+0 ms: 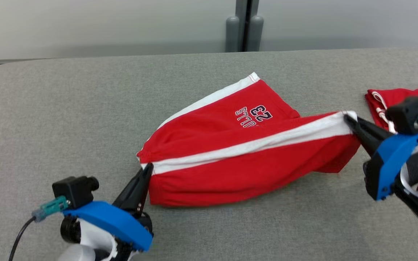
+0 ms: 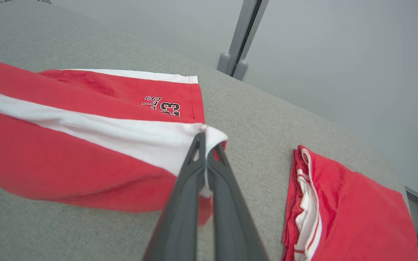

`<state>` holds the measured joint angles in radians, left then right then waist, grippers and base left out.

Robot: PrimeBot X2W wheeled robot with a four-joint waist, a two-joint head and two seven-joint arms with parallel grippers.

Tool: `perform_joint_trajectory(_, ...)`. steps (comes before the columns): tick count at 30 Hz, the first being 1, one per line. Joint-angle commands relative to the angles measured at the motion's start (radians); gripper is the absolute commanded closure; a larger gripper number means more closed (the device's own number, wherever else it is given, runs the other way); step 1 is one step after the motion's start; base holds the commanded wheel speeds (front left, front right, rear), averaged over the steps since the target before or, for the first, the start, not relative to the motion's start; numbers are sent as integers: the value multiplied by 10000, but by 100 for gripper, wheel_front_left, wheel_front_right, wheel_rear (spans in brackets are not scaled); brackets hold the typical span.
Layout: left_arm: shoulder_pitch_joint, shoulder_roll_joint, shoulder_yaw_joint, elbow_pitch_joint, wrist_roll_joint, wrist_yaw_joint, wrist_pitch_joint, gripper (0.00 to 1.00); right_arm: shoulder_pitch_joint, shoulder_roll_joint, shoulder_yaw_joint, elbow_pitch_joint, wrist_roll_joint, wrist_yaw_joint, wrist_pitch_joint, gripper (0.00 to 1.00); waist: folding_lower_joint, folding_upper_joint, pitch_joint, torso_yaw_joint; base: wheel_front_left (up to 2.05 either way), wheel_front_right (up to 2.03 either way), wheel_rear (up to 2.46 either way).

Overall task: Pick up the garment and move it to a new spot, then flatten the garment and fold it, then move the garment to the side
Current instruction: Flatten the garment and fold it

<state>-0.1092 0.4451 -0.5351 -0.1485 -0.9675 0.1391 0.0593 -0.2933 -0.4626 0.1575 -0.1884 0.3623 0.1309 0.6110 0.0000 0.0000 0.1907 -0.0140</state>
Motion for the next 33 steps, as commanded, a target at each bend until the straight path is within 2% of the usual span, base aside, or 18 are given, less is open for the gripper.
perform_joint_trajectory(1, -646, -336, 81, 609, -120, -79, -11, 100, -903, -128, 387, 773, 224, 0, -248, 100, 0, 0, 164, 311, 0, 0, 0)
perform_joint_trajectory(5, -1710, -944, -35, 2041, -60, -199, -6, 100, -2579, -254, 1132, 2593, 549, 0, -791, 100, 0, 0, 448, 787, 0, 0, 0)
perform_joint_trajectory(12, -3030, -2018, -230, 4287, 307, -360, -639, 100, -4735, -373, 2306, 5328, 865, 0, -1835, 100, 0, 0, 940, 1562, 0, 0, 0)
perform_joint_trajectory(24, -4340, -3152, -570, 6365, 460, -1037, -1305, 100, -6494, -75, 3261, 8204, 1053, 0, -3178, 100, 0, 0, 1598, 2103, 0, 0, 0)
perform_joint_trajectory(25, -4419, -3195, -603, 6481, 475, -1085, -1322, 100, -6601, -58, 3350, 8379, 1034, 0, -3301, 82, 0, 0, 1637, 2118, 0, 0, 0)
perform_joint_trajectory(26, -4496, -3240, -630, 6591, 481, -1137, -1350, 100, -6684, -45, 3435, 8561, 1032, 0, -3434, 51, 0, 0, 1661, 2133, 0, 0, 0)
perform_joint_trajectory(27, -4572, -3290, -640, 6698, 466, -1180, -1392, 100, -6765, -28, 3503, 8761, 1043, 0, -3539, 0, 0, 0, 1680, 2144, 0, 0, 0)
perform_joint_trajectory(28, -4638, -3334, -672, 6778, 470, -1222, -1419, 89, -6851, -15, 3553, 8934, 1049, 0, -3659, 0, 0, 0, 1697, 2153, 0, 0, 0)
perform_joint_trajectory(29, -4690, -3386, -685, 6869, 467, -1258, -1451, 58, -6933, 30, 3597, 9112, 1074, 0, -3782, 0, 0, 0, 1706, 2161, 0, 0, 0)
perform_joint_trajectory(30, -4739, -3457, -702, 7030, 421, -1339, -1530, 0, -7060, 130, 3705, 9361, 1113, 0, -4147, 0, 0, 0, 1678, 2166, 0, 0, 0)
perform_joint_trajectory(33, -4732, -3492, -666, 7221, 359, -1474, -1711, 0, -7177, 264, 3856, 9729, 1216, 0, -4657, 0, 0, 0, 1558, 2149, 0, 0, 0)
